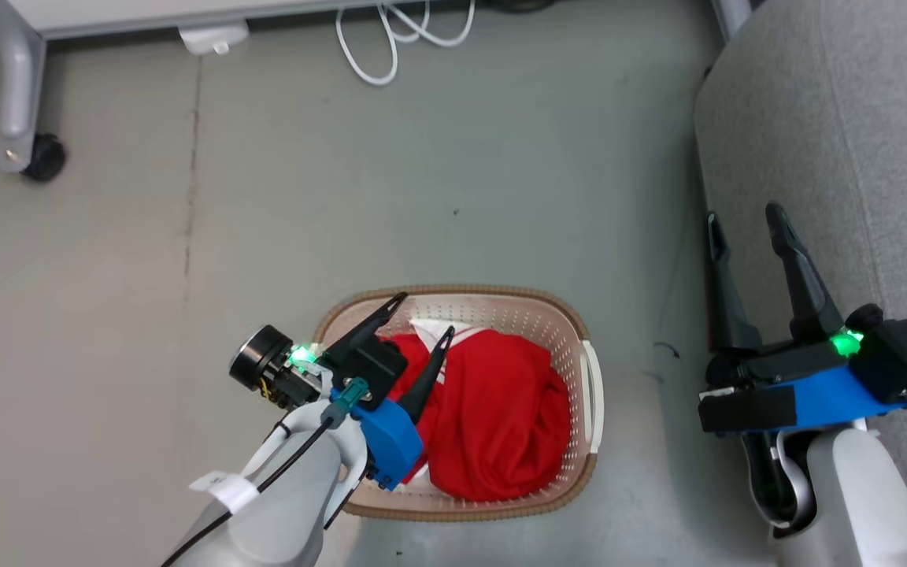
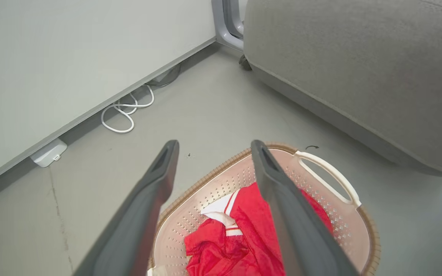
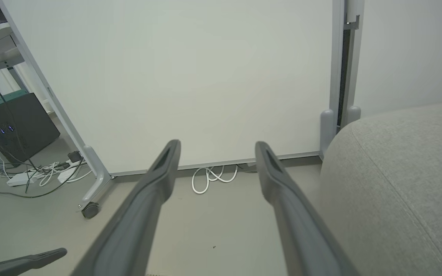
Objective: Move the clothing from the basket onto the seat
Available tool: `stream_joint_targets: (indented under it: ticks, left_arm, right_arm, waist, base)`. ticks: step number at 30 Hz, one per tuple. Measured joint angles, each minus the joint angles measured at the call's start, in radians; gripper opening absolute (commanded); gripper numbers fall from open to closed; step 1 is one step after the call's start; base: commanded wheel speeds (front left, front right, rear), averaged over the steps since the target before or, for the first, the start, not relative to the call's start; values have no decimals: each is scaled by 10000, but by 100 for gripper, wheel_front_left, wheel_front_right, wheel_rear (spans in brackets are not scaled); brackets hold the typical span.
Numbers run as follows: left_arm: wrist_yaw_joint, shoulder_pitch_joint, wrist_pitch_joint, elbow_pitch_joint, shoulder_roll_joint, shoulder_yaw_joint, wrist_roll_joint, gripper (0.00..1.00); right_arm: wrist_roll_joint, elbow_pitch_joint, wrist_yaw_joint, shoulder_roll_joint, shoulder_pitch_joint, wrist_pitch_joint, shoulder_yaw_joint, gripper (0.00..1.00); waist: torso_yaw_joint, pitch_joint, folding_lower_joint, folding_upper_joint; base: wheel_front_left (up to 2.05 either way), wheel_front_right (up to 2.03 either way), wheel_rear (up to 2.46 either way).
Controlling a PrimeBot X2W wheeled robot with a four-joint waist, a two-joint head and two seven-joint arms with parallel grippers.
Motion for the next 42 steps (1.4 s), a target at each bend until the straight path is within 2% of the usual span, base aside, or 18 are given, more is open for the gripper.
stream_joint_targets:
  ticks: [10, 20, 23, 32, 42]
  left_arm:
    - [0, -1551, 2, 2151, 94, -1908, -230, 100]
    - [-2, -2866, 8, 4339, -86, -3962, -251, 100]
    - [-2, -3211, 337, 4805, -136, -4573, -199, 100]
    - [-2, -4112, 1078, 5223, 42, -5912, -153, 100]
    - [-2, -4893, 1787, 5338, 403, -6366, 19, 100]
  right_arm:
    - [-163, -405, 0, -4, -713, 0, 88, 100]
    - [-451, -851, 6, -4, -1410, 2, 299, 100]
    - [-483, -1087, 8, -2, -1592, 2, 345, 100]
    - [-594, -1684, 8, -6, -1744, 2, 437, 100]
    - [-600, -2276, 8, -8, -1782, 2, 324, 100]
  waist:
    - [-189, 1572, 0, 0]
    - [-406, 3094, 0, -1]
    - [-513, 3548, 0, 0]
    - [-836, 4833, 0, 0]
    - [-1194, 5788, -1, -1]
  base:
    - [0, 0, 0]
    - [0, 0, 0]
    - [0, 0, 0]
    - [0, 0, 0]
    - [0, 0, 0]
